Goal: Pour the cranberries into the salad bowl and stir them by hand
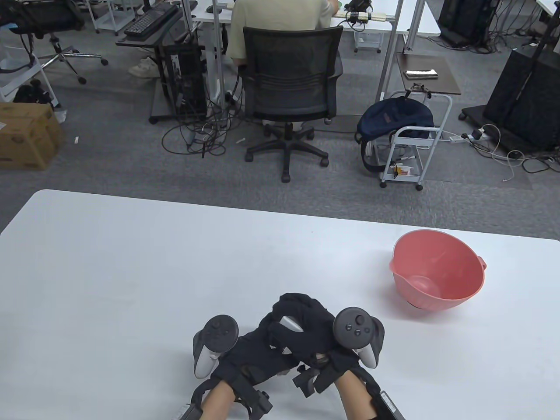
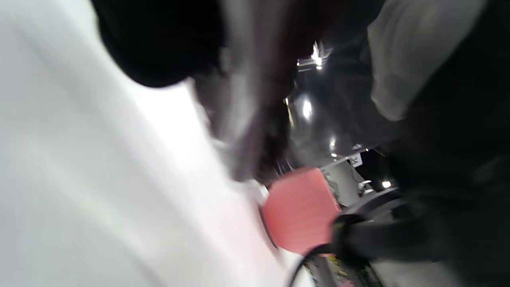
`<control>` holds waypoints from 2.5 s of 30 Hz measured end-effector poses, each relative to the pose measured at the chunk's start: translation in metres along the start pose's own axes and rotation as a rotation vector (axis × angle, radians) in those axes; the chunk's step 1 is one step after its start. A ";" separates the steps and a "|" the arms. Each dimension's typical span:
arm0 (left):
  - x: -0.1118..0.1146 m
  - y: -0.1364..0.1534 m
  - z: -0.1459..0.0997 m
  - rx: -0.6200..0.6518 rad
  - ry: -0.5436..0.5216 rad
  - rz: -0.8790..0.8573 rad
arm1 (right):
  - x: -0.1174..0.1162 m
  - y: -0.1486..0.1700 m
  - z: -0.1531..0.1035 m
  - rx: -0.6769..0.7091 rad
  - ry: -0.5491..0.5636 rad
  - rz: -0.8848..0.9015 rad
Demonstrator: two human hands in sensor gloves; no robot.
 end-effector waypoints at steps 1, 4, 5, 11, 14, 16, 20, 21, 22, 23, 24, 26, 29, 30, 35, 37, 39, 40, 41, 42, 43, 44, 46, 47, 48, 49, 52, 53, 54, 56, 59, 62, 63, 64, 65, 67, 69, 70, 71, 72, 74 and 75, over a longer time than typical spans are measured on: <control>-0.001 -0.001 0.000 -0.002 0.012 0.020 | 0.000 0.000 0.001 0.002 -0.005 0.006; 0.005 0.001 0.002 0.054 0.086 -0.079 | -0.003 -0.002 0.001 -0.001 -0.093 0.079; 0.007 0.003 0.004 0.073 0.121 -0.111 | -0.005 -0.002 0.001 -0.002 -0.119 0.095; 0.000 0.005 0.002 0.072 0.112 -0.111 | -0.008 -0.001 0.003 -0.010 -0.184 0.132; -0.010 0.011 0.000 0.018 0.023 -0.107 | -0.007 -0.003 0.005 -0.017 -0.253 0.002; -0.015 0.016 -0.001 -0.015 -0.006 -0.066 | 0.000 -0.005 0.006 -0.052 -0.196 -0.064; -0.020 0.018 -0.003 -0.069 -0.060 0.013 | 0.013 -0.006 0.008 -0.115 -0.114 -0.164; -0.019 0.018 -0.003 -0.073 -0.063 0.023 | 0.014 -0.003 0.007 -0.152 -0.123 -0.181; -0.018 0.017 -0.003 -0.079 -0.062 0.040 | 0.015 -0.001 0.006 -0.183 -0.120 -0.193; -0.017 0.017 -0.002 -0.086 -0.060 0.062 | 0.017 0.001 0.005 -0.219 -0.108 -0.213; -0.015 0.017 -0.001 -0.089 -0.054 0.082 | 0.019 0.005 0.004 -0.267 -0.086 -0.244; -0.011 0.016 0.000 -0.083 -0.034 0.090 | 0.023 0.010 0.002 -0.332 -0.055 -0.298; -0.007 0.012 0.001 -0.079 -0.025 0.120 | 0.024 0.015 -0.002 -0.400 -0.075 -0.367; -0.006 0.011 0.001 -0.081 -0.024 0.135 | 0.023 0.016 -0.003 -0.415 -0.084 -0.385; -0.003 0.007 0.001 -0.094 -0.026 0.190 | 0.018 0.014 -0.007 -0.480 -0.184 -0.467; -0.001 0.006 0.002 -0.096 -0.024 0.214 | 0.015 0.014 -0.009 -0.505 -0.234 -0.476; 0.000 0.005 0.002 -0.092 -0.020 0.224 | 0.017 0.014 -0.009 -0.508 -0.248 -0.535; 0.000 0.003 0.002 -0.089 -0.021 0.227 | 0.018 0.014 -0.008 -0.500 -0.240 -0.556; 0.001 0.002 0.001 -0.088 -0.024 0.230 | 0.017 0.014 -0.007 -0.494 -0.238 -0.555; 0.001 0.001 0.001 -0.088 -0.026 0.232 | 0.016 0.015 -0.007 -0.495 -0.248 -0.553; 0.001 0.001 0.002 -0.091 -0.024 0.240 | 0.014 0.016 -0.007 -0.495 -0.268 -0.545; 0.001 0.002 0.001 -0.095 -0.024 0.253 | 0.012 0.016 -0.006 -0.490 -0.276 -0.528; 0.001 0.004 0.002 -0.101 -0.020 0.242 | 0.008 0.015 -0.004 -0.465 -0.317 -0.486; 0.001 0.005 0.002 -0.099 -0.018 0.231 | 0.006 0.015 -0.004 -0.458 -0.332 -0.471; 0.000 0.006 0.002 -0.101 -0.017 0.233 | 0.005 0.014 -0.003 -0.453 -0.339 -0.449; 0.000 0.006 0.002 -0.105 -0.020 0.241 | 0.004 0.014 -0.003 -0.447 -0.342 -0.426; -0.001 0.007 0.002 -0.107 -0.021 0.233 | -0.001 0.011 -0.001 -0.406 -0.364 -0.368; -0.001 0.007 0.002 -0.108 -0.022 0.227 | -0.002 0.010 0.000 -0.388 -0.371 -0.349; -0.002 0.008 0.002 -0.109 -0.023 0.225 | -0.003 0.009 0.001 -0.380 -0.376 -0.330; -0.002 0.008 0.001 -0.109 -0.026 0.223 | -0.004 0.008 0.002 -0.374 -0.379 -0.291; -0.002 0.008 0.001 -0.112 -0.020 0.233 | -0.007 0.011 0.003 -0.377 -0.390 -0.264; -0.002 0.012 0.001 -0.120 -0.012 0.229 | -0.010 0.015 0.003 -0.365 -0.410 -0.227; -0.002 0.013 0.001 -0.122 -0.012 0.229 | -0.011 0.016 0.003 -0.366 -0.416 -0.210; -0.002 0.015 0.002 -0.122 -0.011 0.221 | -0.011 0.017 0.003 -0.371 -0.421 -0.187; -0.002 0.015 0.002 -0.123 -0.008 0.210 | -0.011 0.017 0.004 -0.370 -0.424 -0.173; -0.002 0.016 0.003 -0.120 -0.008 0.200 | -0.010 0.017 0.005 -0.357 -0.436 -0.159; -0.001 0.015 0.002 -0.113 -0.005 0.193 | -0.009 0.017 0.005 -0.342 -0.450 -0.149; -0.001 0.015 0.003 -0.109 -0.007 0.184 | -0.007 0.018 0.005 -0.341 -0.439 -0.150; -0.002 0.015 0.002 -0.111 -0.009 0.185 | -0.007 0.019 0.004 -0.349 -0.431 -0.144; -0.002 0.014 0.002 -0.110 -0.013 0.196 | -0.005 0.019 0.002 -0.380 -0.408 -0.145; -0.002 0.014 0.001 -0.113 -0.017 0.221 | 0.001 0.020 0.000 -0.411 -0.340 -0.254; -0.002 0.013 0.001 -0.114 -0.020 0.243 | 0.003 0.020 0.000 -0.406 -0.338 -0.352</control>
Point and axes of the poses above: the tracker on the back of each hand, its own y axis roughly to the little-finger side, its own z axis roughly from the wrist to the fingertips, x = y × z, the point moved 5 cm from there along z, roughly from the wrist to the fingertips, and after that the axes turned 13 degrees about y, right-handed, at the moved point
